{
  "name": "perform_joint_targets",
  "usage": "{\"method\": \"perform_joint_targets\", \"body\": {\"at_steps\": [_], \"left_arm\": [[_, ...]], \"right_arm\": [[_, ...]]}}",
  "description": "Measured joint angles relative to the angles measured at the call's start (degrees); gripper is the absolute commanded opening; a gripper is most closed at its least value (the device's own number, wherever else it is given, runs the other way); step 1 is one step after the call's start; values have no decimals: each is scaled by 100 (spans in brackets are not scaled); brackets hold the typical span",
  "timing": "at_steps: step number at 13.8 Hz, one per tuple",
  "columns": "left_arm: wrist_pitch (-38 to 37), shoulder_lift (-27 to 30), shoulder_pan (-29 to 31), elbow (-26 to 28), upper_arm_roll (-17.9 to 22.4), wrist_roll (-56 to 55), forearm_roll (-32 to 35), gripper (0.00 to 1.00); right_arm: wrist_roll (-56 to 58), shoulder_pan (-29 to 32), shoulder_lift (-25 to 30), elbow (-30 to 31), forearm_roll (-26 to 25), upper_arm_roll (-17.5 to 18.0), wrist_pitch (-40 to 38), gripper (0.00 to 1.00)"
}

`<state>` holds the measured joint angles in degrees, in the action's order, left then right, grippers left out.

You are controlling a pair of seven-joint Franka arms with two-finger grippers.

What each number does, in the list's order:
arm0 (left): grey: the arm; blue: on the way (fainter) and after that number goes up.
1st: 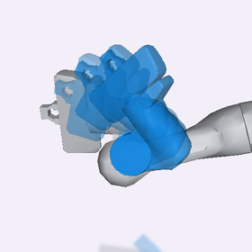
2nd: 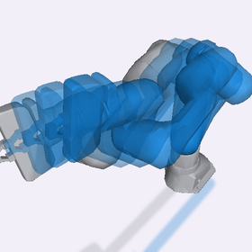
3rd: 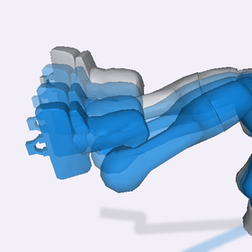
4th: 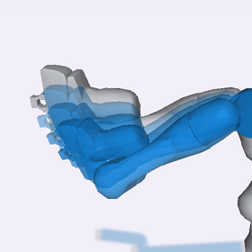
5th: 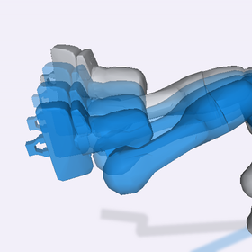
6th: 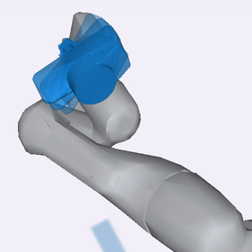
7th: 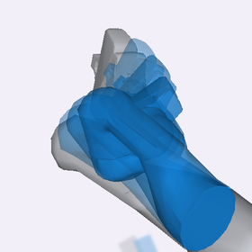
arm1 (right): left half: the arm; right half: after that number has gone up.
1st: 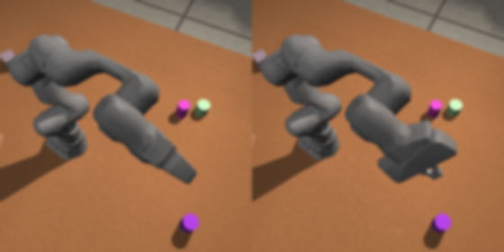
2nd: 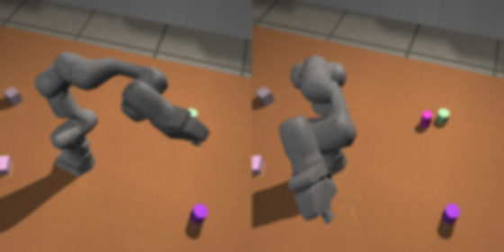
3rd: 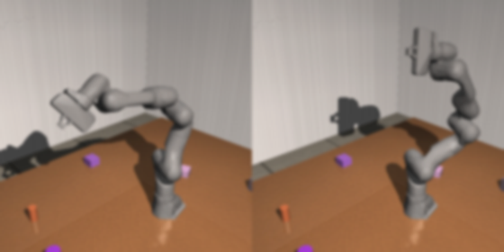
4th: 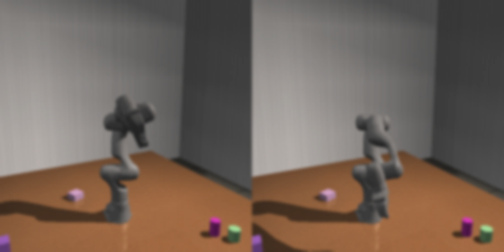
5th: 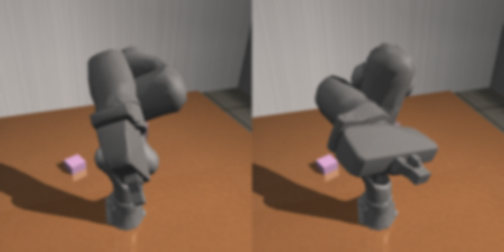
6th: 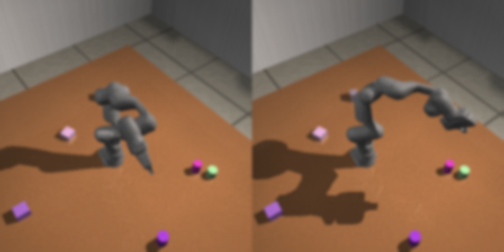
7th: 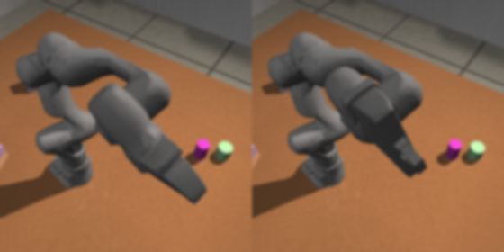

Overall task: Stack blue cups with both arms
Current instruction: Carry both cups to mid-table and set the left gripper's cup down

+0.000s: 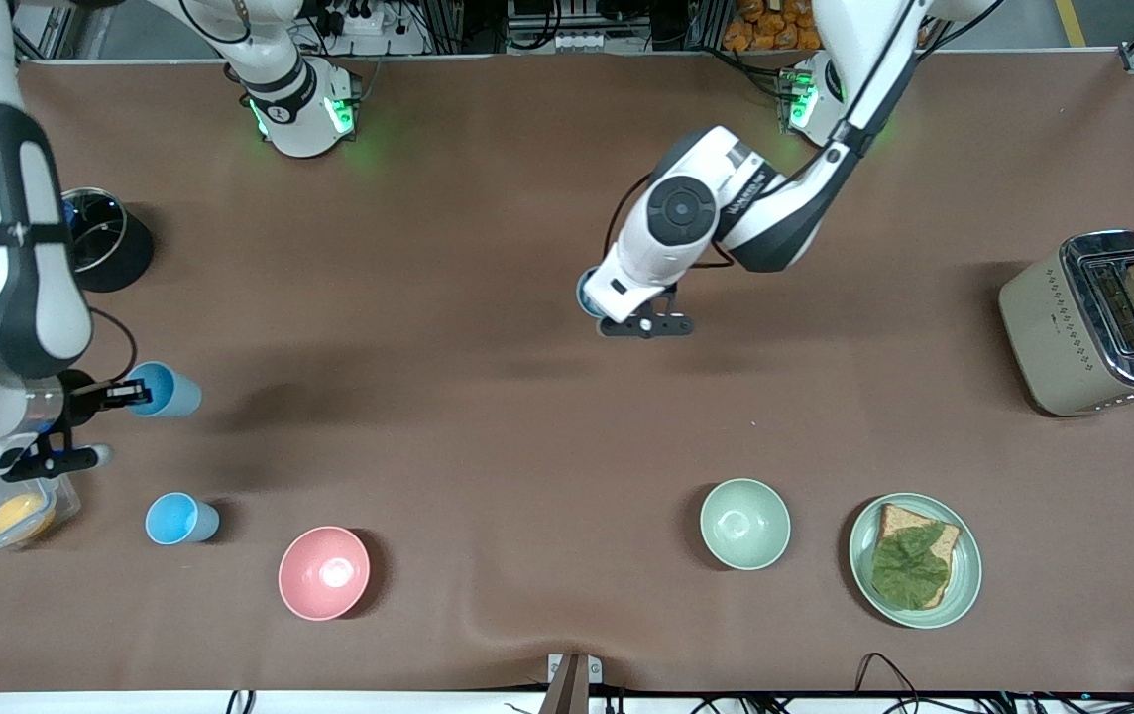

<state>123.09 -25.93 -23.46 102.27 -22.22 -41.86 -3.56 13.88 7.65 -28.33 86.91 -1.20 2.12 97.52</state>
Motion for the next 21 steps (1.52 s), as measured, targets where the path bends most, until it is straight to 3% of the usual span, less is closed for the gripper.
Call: {"method": "perform_joint_targets", "body": {"at_steps": [7, 11, 12, 13, 17, 21], "left_arm": [[495, -438, -387, -20, 27, 0, 184, 0], [877, -706, -432, -23, 34, -261, 742, 10], [900, -753, -442, -28, 34, -344, 942, 37], [912, -779, -447, -35, 34, -400, 1077, 99], [951, -627, -405, -255, 55, -431, 1157, 100], [731, 298, 100, -740, 73, -447, 1157, 100]], "right_arm": [[-898, -833, 336, -68, 477, 37, -517, 0], [-1480, -1161, 385, -87, 582, 44, -555, 0], [-1609, -1240, 393, -88, 583, 45, -557, 0], [-1727, -1309, 395, -88, 584, 45, -557, 0], [-2155, -1510, 397, -89, 667, 47, -557, 0], [-2713, -1916, 401, -91, 904, 57, -550, 0]]}}
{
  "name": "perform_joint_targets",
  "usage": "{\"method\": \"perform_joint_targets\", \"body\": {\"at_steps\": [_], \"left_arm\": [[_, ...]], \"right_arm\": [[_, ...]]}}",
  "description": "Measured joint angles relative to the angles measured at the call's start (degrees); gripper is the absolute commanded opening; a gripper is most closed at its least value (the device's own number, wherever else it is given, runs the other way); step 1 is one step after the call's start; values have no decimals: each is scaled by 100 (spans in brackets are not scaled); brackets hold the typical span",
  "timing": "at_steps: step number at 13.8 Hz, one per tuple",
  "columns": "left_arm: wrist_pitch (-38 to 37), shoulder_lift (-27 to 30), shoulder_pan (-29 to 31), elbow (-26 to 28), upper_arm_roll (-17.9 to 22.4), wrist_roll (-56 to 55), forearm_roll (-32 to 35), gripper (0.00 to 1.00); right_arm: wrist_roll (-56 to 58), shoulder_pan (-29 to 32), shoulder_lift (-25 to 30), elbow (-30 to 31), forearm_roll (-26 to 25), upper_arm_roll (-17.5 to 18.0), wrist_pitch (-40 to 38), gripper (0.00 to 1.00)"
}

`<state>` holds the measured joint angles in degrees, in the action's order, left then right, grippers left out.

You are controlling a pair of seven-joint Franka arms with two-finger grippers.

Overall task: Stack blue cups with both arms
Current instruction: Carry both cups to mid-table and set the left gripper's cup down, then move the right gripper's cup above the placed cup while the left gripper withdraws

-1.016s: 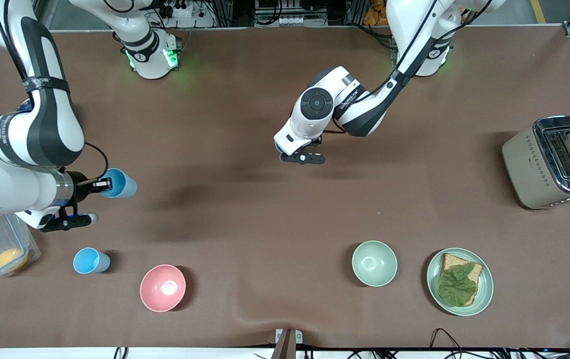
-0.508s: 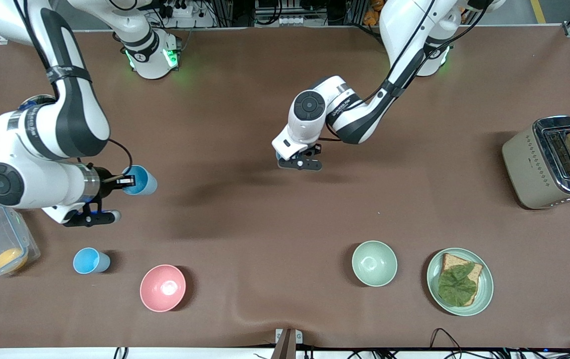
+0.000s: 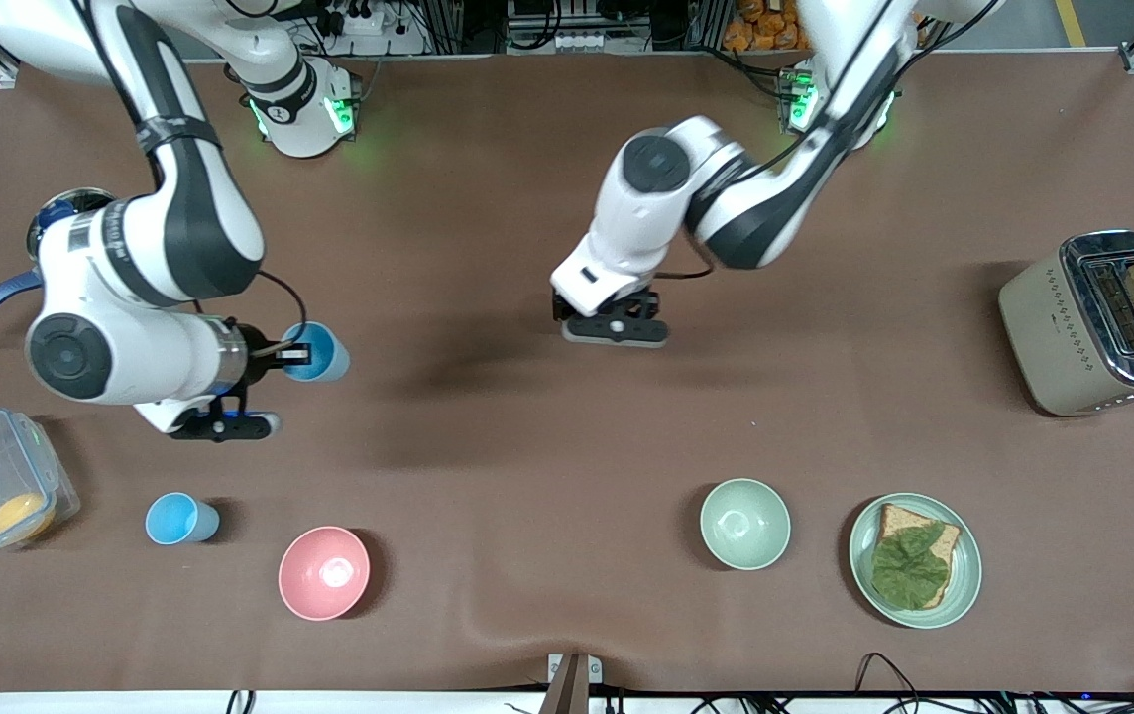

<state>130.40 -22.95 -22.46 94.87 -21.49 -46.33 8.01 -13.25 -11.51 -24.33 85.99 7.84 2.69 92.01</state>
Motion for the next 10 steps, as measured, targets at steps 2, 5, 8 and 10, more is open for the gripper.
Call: {"method": "perform_joint_targets", "body": {"at_steps": [2, 5, 8, 10], "left_arm": [[-922, 221, 221, -569, 11, 58, 0, 100], [-1567, 321, 470, -1112, 9, 489, 0, 100], [-1935, 517, 883, -1224, 10, 1345, -106, 100], [-2198, 607, 1250, -1233, 1, 2029, -416, 100]], "right_arm": [[-433, -490, 17, -1, 54, 20, 125, 0], [-1135, -1341, 21, 0, 58, 33, 447, 0], [-1837, -1943, 21, 31, 56, 32, 703, 0], [-2261, -2154, 19, 100, 67, 31, 847, 0]]}}
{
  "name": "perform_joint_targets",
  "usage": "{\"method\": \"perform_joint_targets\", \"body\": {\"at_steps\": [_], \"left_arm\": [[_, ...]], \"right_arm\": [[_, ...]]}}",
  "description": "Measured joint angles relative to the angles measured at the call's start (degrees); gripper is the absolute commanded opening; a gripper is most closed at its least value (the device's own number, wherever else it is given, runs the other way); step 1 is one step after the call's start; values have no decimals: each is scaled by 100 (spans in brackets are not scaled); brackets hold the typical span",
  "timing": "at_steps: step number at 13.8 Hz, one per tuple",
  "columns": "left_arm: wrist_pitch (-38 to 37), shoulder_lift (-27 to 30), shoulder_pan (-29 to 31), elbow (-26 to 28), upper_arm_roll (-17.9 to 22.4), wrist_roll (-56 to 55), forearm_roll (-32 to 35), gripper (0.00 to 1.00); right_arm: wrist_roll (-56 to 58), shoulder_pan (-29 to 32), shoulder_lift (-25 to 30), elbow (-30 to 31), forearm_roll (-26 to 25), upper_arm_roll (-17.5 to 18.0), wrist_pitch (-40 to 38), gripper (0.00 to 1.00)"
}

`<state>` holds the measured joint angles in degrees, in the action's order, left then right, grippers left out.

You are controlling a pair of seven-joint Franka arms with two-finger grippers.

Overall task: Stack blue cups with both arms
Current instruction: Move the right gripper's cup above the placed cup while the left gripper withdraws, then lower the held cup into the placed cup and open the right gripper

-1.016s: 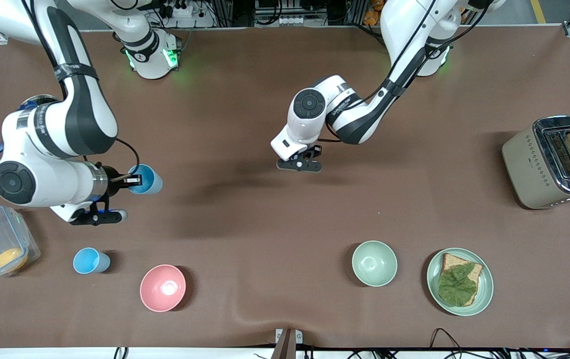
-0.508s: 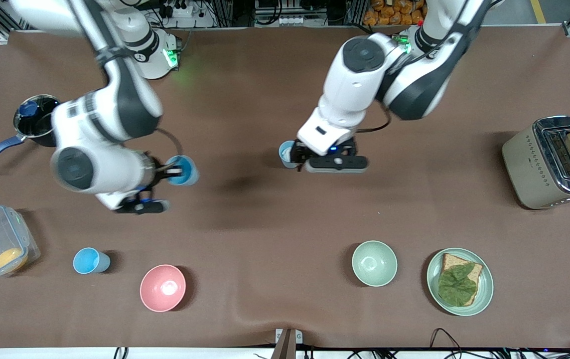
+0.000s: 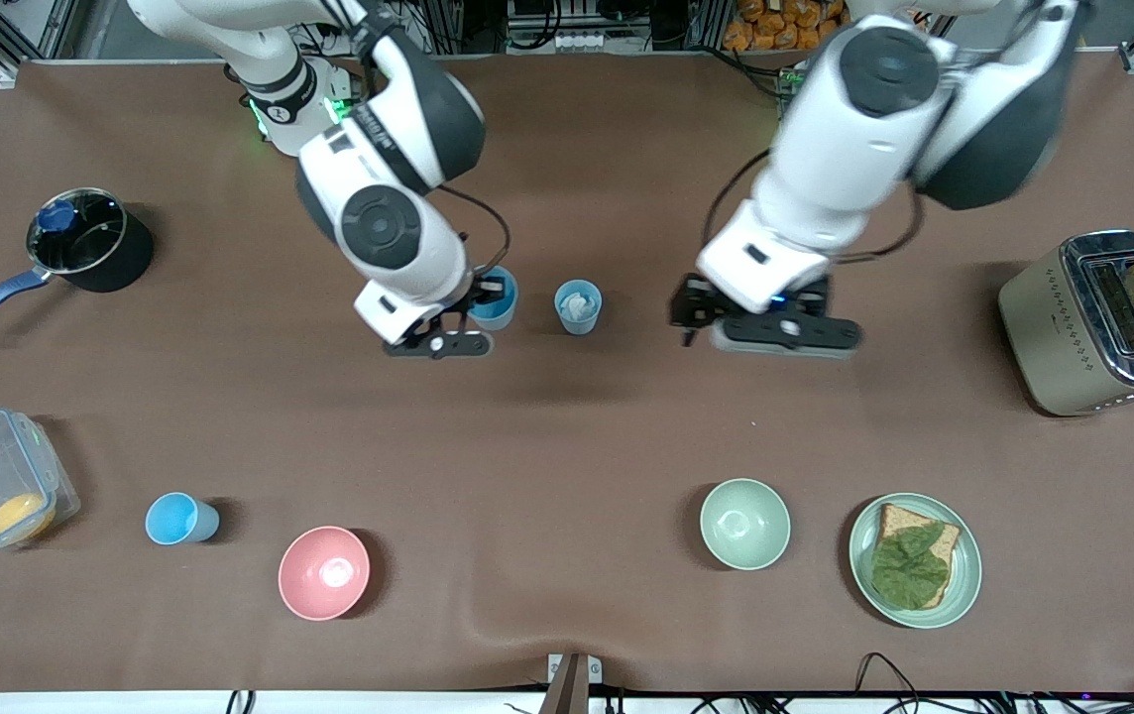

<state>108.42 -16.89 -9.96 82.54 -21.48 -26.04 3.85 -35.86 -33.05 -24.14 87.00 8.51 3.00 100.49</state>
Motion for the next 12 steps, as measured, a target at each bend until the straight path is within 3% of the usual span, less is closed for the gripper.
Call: {"method": "perform_joint_targets", "body": {"at_steps": [5, 12], "left_arm": [[-599, 30, 262, -200, -5, 349, -186, 100], [-1327, 34, 323, -428, -2, 349, -186, 100]], "right_arm": [[-1035, -599, -31, 325, 52, 2, 601, 0], [-1591, -942, -328, 642, 52, -1, 1608, 0]]}}
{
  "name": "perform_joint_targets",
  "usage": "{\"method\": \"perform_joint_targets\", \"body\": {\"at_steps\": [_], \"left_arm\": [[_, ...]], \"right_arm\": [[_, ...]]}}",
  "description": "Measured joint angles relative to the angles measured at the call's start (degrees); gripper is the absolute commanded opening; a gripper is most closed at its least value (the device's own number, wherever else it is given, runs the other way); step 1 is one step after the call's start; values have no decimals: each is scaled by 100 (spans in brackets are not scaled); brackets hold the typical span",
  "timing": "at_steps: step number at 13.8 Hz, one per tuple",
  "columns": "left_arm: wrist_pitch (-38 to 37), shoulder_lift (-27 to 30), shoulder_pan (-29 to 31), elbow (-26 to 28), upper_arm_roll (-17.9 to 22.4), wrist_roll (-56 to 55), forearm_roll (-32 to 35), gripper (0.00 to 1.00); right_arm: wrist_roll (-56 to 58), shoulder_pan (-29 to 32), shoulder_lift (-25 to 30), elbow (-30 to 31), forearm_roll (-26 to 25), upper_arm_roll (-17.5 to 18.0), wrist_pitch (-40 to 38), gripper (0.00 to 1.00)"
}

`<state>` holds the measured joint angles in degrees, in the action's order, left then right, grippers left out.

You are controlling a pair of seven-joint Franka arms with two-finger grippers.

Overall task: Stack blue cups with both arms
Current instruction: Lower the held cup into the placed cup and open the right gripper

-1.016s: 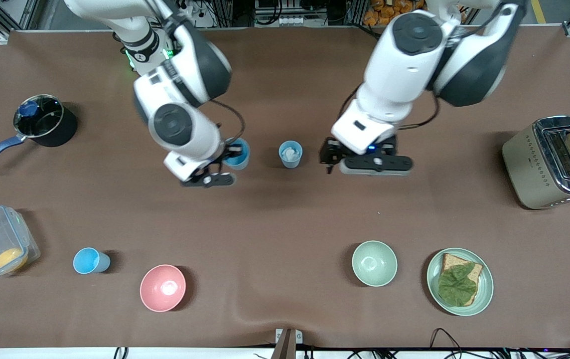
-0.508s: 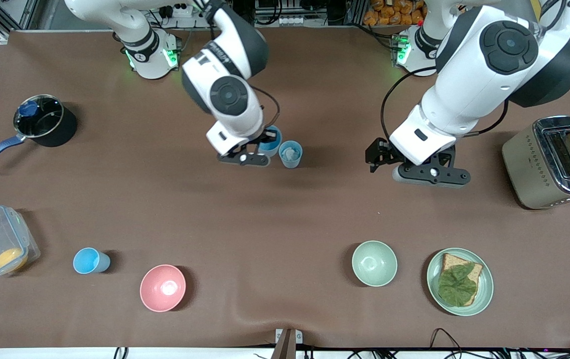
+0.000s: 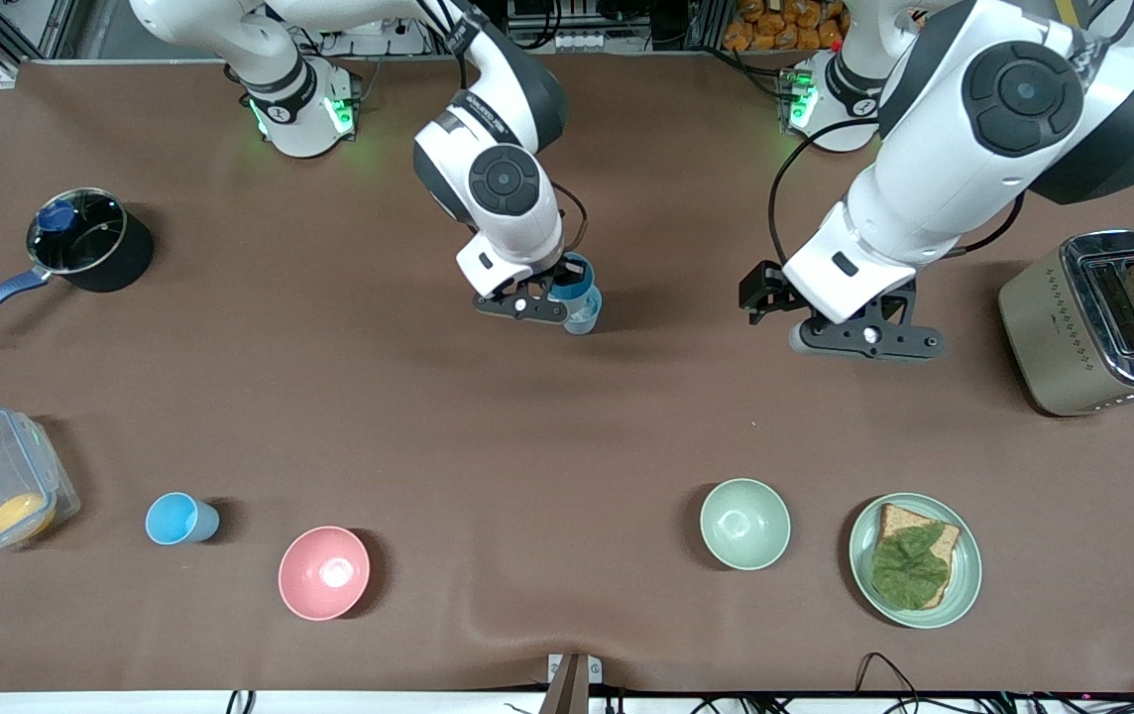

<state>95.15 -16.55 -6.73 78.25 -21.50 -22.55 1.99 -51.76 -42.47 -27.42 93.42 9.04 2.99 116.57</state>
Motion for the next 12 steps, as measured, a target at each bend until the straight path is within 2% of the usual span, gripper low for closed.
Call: {"method": "perform_joint_targets", "body": {"at_steps": [12], "left_arm": [[-297, 102, 1, -137, -2, 0, 0, 100]], "right_arm": [[-323, -148, -330, 23, -4, -14, 245, 0]]}}
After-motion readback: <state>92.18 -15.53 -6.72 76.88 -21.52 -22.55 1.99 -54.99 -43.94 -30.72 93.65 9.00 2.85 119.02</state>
